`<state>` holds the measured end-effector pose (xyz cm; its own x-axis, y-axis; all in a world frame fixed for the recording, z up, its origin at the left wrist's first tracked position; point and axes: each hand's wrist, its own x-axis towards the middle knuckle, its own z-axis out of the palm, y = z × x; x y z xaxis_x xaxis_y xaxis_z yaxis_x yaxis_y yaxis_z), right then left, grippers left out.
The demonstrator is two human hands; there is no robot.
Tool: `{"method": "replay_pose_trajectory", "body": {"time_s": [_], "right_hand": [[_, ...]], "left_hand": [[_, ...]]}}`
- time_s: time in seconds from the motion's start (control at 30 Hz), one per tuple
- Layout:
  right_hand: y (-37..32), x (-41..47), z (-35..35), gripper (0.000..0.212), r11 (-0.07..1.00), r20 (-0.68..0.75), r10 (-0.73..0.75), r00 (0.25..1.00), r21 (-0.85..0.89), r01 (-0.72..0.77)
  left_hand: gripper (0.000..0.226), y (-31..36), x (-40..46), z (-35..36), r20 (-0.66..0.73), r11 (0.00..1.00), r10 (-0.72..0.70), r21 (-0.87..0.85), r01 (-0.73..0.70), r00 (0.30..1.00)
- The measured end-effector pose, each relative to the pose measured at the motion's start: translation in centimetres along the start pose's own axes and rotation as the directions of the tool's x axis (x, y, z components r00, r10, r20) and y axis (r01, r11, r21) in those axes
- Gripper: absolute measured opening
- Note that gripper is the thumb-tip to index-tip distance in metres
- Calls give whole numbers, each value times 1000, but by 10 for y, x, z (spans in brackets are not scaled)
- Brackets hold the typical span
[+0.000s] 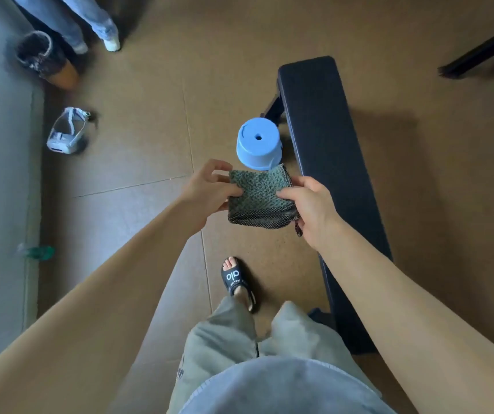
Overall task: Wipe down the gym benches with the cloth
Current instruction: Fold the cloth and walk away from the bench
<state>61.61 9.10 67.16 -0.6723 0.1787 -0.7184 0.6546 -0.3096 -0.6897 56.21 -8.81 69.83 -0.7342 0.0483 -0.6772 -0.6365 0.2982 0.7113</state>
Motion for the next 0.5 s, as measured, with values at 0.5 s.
{"method": "replay_pose_trajectory", "body": {"time_s": [0.5], "right_hand": [[-55,263,52,25,994,-144,11,990,-108,-27]], "left_hand": [[37,51,289,-4,22,974,21,224,-26,1000]]}}
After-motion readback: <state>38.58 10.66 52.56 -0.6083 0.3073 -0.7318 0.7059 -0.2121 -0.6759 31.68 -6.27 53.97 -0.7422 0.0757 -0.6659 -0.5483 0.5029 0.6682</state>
